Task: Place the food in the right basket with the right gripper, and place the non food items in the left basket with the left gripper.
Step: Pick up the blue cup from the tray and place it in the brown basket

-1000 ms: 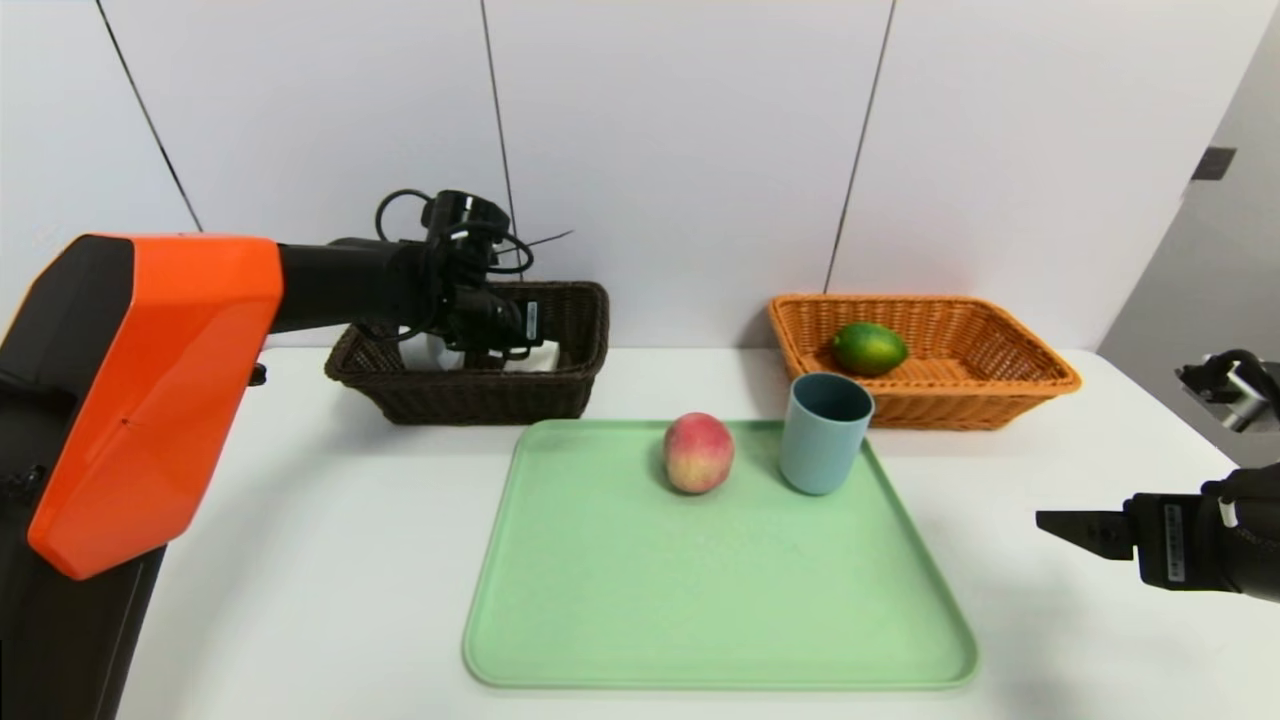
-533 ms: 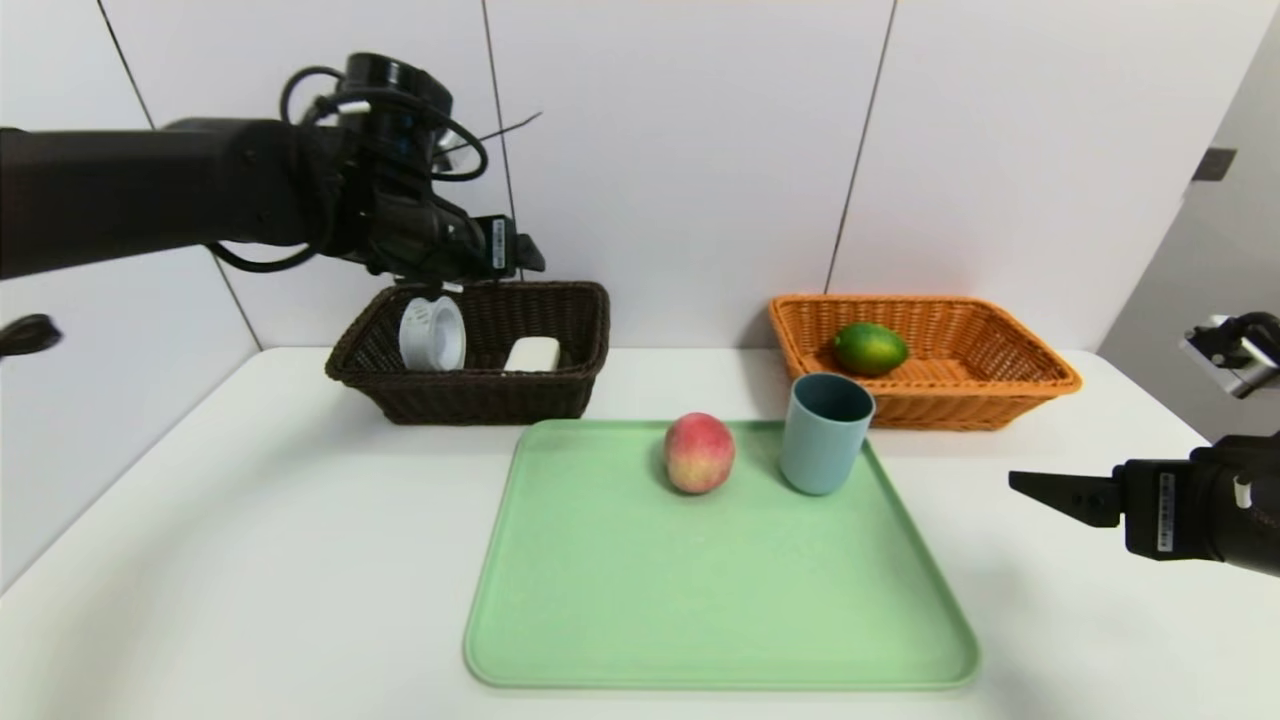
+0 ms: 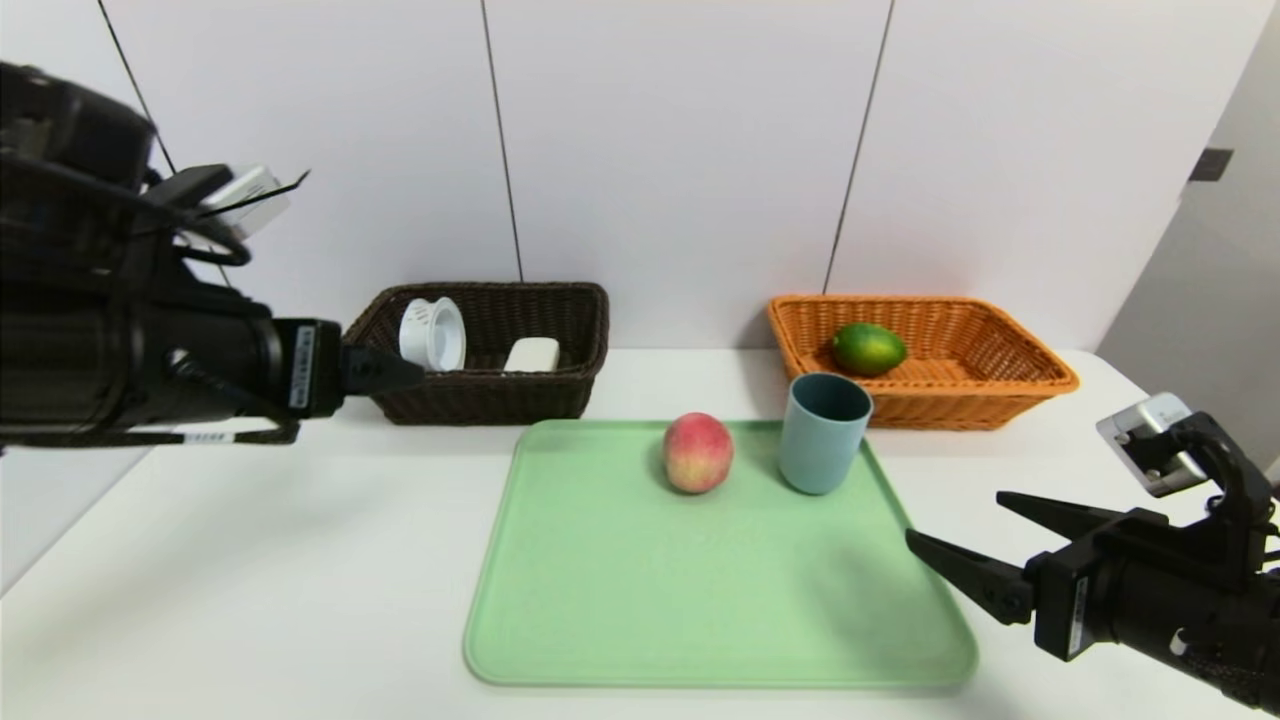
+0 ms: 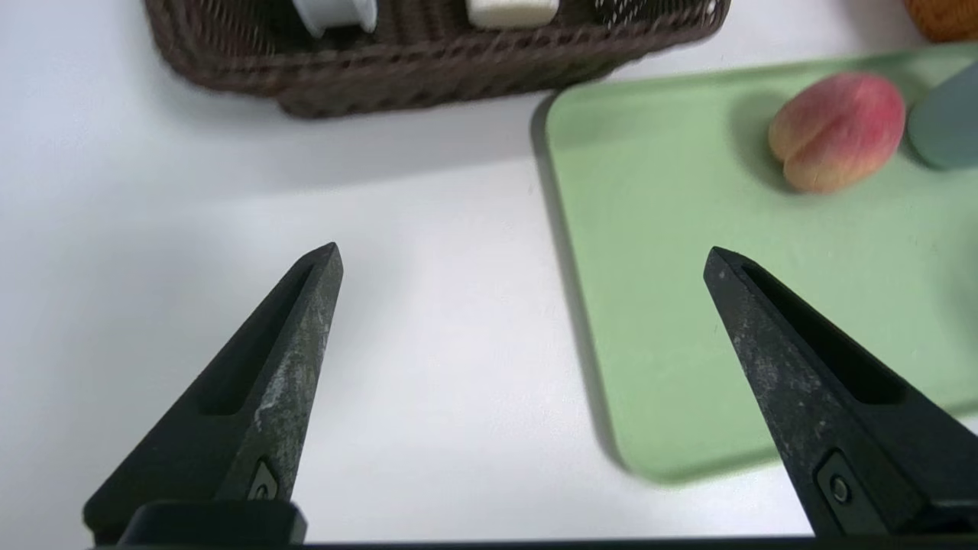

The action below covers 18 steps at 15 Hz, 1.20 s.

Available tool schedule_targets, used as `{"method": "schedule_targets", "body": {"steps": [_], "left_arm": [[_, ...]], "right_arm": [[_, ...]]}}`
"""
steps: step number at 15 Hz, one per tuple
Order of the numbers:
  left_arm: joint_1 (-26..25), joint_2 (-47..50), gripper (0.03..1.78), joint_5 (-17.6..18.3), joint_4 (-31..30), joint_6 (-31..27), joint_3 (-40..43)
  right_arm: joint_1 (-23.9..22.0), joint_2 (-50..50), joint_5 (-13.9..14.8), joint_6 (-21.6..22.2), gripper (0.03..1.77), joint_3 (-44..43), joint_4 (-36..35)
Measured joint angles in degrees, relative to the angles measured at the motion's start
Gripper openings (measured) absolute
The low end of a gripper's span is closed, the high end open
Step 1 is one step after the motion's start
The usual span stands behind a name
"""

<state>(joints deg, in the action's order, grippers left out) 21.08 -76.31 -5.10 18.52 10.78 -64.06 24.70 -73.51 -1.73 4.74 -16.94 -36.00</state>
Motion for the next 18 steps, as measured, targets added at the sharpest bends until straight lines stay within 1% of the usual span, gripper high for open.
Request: {"method": "schedule_targets", "body": {"steps": [1,3,4,6,8,9,10,12,15,18], "left_arm": [[0.04,3.74,1.67,0.02,-0.27,-0.12,3.75],[0.15,10.14,1.67,0.11,-0.24,-0.3,9.68],[0.15,12.57,1.68,0.09,-0.17,-0.41,11.58],[0.11,16.07,1.68,0.06,0.17,-0.55,13.65],[0.11,18.04,1.69,0.06,1.0,-0.56,14.67],[0.11,18.6,1.69,0.06,1.02,-0.52,14.9],[0.11,19.02,1.69,0.04,1.02,-0.56,14.98],[0.11,19.4,1.69,0.06,1.05,-0.56,15.01],[0.11,19.64,1.69,0.11,1.16,-0.59,15.06],[0.11,19.59,1.69,0.13,1.13,-0.67,15.01]], "right_arm": [[0.46,-1.96,-0.02,-0.39,1.71,1.43,-5.25],[0.79,-6.89,0.17,-0.69,1.71,2.56,-13.6],[0.9,-10.3,0.85,-0.87,1.71,2.8,-18.58],[1.58,-17.58,3.46,-1.55,1.71,3.45,-29.49],[3.19,-24.65,6.5,-2.9,1.71,6.31,-42.28],[3.88,-26.87,7.42,-3.17,1.71,7.56,-47.26],[4.22,-28.59,7.68,-3.12,1.71,8.0,-50.41],[4.4,-30.6,7.88,-3.04,1.71,7.44,-51.1],[4.46,-32.74,10.7,-3.27,1.71,4.22,-51.21],[4.43,-34.79,11.9,-3.29,1.71,2.15,-51.19]]}}
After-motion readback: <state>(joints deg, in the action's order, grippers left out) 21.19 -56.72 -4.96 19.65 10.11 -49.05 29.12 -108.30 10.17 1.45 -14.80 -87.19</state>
